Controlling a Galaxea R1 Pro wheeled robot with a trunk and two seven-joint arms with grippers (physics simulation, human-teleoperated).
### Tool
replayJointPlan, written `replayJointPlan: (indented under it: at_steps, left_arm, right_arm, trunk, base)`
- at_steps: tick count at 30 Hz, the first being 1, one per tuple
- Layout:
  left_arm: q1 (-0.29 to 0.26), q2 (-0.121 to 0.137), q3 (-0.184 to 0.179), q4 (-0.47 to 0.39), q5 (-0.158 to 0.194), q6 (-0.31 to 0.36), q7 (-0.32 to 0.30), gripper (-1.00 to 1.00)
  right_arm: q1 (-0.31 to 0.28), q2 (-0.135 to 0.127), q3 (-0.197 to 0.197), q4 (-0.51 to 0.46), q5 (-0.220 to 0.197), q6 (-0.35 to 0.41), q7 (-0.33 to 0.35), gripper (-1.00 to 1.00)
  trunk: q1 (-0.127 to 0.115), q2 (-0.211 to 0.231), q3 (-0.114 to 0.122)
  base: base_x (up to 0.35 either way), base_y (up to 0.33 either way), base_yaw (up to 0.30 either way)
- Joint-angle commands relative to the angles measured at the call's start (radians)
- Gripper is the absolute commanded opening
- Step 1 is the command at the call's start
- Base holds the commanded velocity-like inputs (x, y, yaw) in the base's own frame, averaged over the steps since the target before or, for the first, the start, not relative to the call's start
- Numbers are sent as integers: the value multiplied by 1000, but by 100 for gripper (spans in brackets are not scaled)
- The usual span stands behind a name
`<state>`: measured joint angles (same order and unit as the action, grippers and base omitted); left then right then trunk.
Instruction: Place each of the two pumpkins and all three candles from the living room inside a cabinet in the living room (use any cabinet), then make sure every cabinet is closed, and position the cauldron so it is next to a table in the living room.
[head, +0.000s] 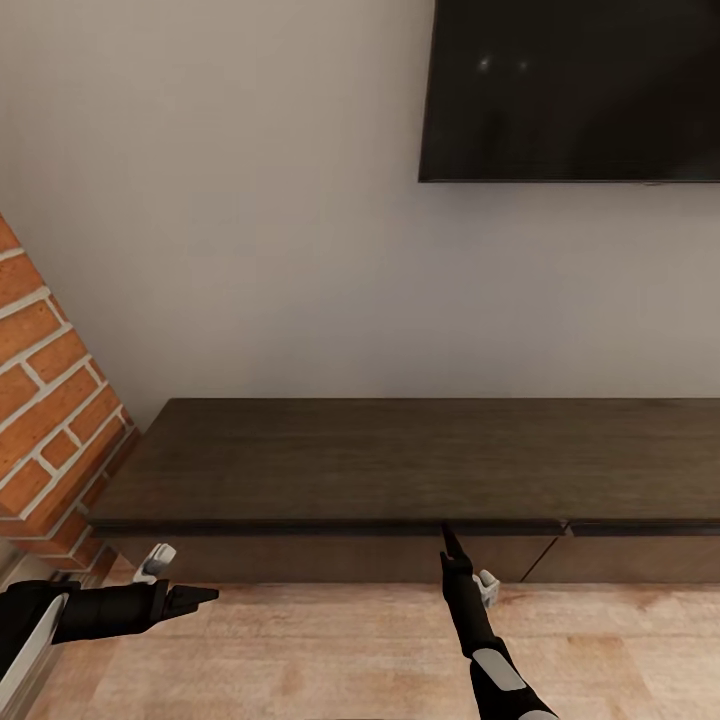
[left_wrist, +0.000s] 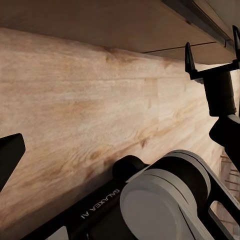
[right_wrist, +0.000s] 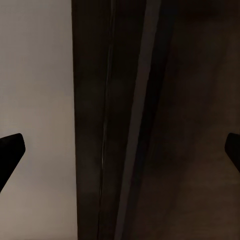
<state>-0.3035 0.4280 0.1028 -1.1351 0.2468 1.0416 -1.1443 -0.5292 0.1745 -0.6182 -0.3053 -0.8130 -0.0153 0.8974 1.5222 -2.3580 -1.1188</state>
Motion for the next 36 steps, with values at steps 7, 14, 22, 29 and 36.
replayJointPlan:
  at_steps: [7,14,22,29,36]
  left_arm:
    - [0,0,0,0,0,0,0,100]
    - [0,0,0,0,0,0,0,100]
    - [1,0,0,0,0,0,0,100]
    - [0,0,0,0,0,0,0,100]
    - [0,0,0,0,0,0,0,100]
  right_arm:
    - [0,0,0,0,0,0,0,100]
    - [0,0,0,0,0,0,0,100]
    - [0,0,1,0,1,0,0,100]
    - [0,0,2,0,2,-1,0,100]
    - [0,0,2,0,2,-2,0,100]
  trunk:
    - [19,-35,-16]
    - [38,-70,-31]
    - [38,-70,-31]
    - [38,-70,-31]
    - [38,-70,-31]
  base:
    - [0,0,0]
    - [0,0,0]
    - [35,0,0]
    - [23,0,0]
    - [17,0,0]
